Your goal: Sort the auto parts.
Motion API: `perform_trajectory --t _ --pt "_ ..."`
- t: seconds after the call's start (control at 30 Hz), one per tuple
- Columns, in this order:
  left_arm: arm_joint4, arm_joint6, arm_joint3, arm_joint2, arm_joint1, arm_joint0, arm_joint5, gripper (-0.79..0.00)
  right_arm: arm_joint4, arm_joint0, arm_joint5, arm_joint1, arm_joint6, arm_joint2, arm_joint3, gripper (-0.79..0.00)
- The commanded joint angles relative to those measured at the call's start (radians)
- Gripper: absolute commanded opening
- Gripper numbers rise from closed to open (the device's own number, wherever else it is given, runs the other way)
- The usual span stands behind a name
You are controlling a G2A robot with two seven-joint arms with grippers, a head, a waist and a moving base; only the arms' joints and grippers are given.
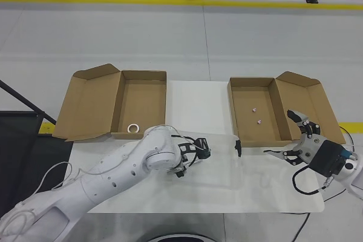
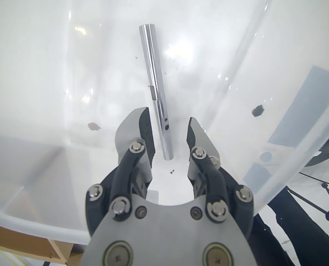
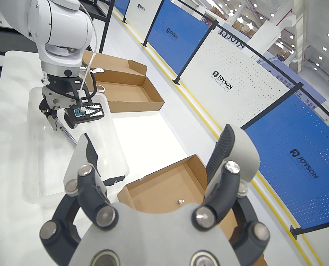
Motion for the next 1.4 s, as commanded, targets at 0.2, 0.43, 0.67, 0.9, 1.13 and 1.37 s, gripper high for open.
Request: perform_trajectory --t 0.2,0.43,0.67,0.9,1.13,1.37 --pt "0.032 0.012 0.032 0.027 -0.020 -0.007 0.015 -0.453 0.000 0.000 0.000 0.000 0.000 0.000 0.000 0.000" --pt "0.035 0.018 0.066 0.037 -0.036 -0.013 0.015 -0.480 0.000 0.000 0.000 0.000 0.000 0.000 0.000 0.000" --pt "0.023 0.002 0.097 0.042 -0.048 -0.016 0.013 -0.529 0.000 0.000 0.000 0.000 0.000 0.000 0.000 0.000" --pt "0.018 -0.001 0.115 0.043 -0.057 -0.017 0.010 -0.674 0.000 0.000 0.000 0.000 0.000 0.000 0.000 0.000" --pt "0.016 -0.004 0.129 0.040 -0.063 -0.015 0.004 -0.785 0.000 0.000 0.000 0.000 0.000 0.000 0.000 0.000" --pt "-0.004 0.020 0.096 -0.001 -0.059 -0.019 -0.004 -0.785 0.000 0.000 0.000 0.000 0.000 0.000 0.000 0.000"
